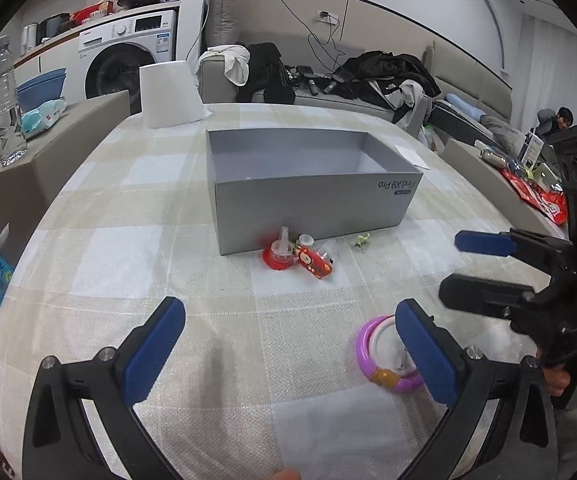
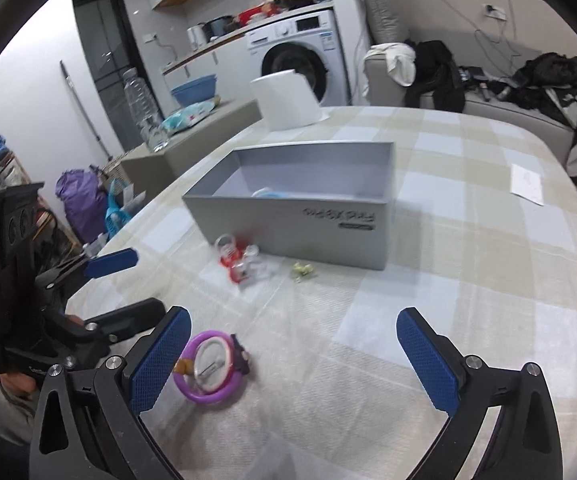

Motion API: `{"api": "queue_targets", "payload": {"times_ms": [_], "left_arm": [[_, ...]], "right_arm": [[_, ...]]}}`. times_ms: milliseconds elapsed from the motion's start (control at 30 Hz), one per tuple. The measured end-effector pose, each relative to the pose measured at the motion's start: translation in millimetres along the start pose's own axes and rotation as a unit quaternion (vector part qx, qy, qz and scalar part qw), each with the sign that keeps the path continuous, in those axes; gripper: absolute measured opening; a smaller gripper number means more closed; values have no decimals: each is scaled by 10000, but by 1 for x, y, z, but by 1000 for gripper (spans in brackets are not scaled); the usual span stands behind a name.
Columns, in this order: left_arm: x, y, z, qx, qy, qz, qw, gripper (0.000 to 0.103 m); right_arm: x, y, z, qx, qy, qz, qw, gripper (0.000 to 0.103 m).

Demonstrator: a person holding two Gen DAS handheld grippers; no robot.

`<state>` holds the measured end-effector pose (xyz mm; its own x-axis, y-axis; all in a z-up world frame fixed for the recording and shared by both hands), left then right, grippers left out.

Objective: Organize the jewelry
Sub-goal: 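Move the right tool to the pink bangle and close on it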

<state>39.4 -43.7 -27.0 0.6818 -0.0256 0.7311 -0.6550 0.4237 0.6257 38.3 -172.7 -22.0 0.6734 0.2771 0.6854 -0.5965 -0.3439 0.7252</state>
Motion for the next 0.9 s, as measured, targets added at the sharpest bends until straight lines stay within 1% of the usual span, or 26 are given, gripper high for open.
{"api": "queue_targets", "payload": {"times_ms": [33,133,200,367,433,467,500,533,567,633,700,867,900], "left_arm": [[-1,-1,0,-3,-4,-17,10000,102],[-3,-1,-2,31,39,-61,10000,102],[-3,1,-3,41,69,-40,10000,102],[-9,4,1,53,35,-1,10000,102],[-10,3,1,115,7,-1,9999,102],[-10,3,1,116,1,-5,9999,102],[-11,3,0,103,11,-1,9999,102],[-11,4,0,91,17,9,10000,102],[-10,4,-1,107,17,15,9999,102],[-12,5,-2,138,17,22,9999,102],[-12,5,-3,137,29,15,9999,102],[-13,4,-4,144,43,-6,9999,102],[-13,4,-4,146,45,-4,9999,102]], "right_arm": [[-3,-2,-3,59,55,-55,10000,93],[-10,-8,-12,184,195,-240,9994,88],[-13,-7,-18,259,304,-294,9988,83],[-20,-1,-29,379,496,-266,9977,79],[-22,-3,-32,381,556,-333,9972,65],[-23,-5,-33,397,580,-374,9968,62],[-23,-7,-34,415,587,-398,9966,56],[-24,-8,-34,417,584,-426,9965,47],[-25,-10,-34,422,577,-457,9964,42],[-26,-10,-34,507,558,-492,9959,29],[-26,-10,-33,521,553,-500,9959,18],[-26,-8,-34,543,562,-433,9960,16],[-25,-7,-33,530,562,-411,9962,7]]}}
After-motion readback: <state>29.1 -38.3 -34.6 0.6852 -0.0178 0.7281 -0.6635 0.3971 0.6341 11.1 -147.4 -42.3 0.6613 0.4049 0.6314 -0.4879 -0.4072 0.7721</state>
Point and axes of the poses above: each gripper's, at about its wrist camera, not at the fingertips, and y roughly against the way its jaws point, z to its right, x to its top, the point moved 5 cm from there along -y, roughly the way its jaws point, and after that the axes turned 11 degrees about -x, right-handed, at the moved point
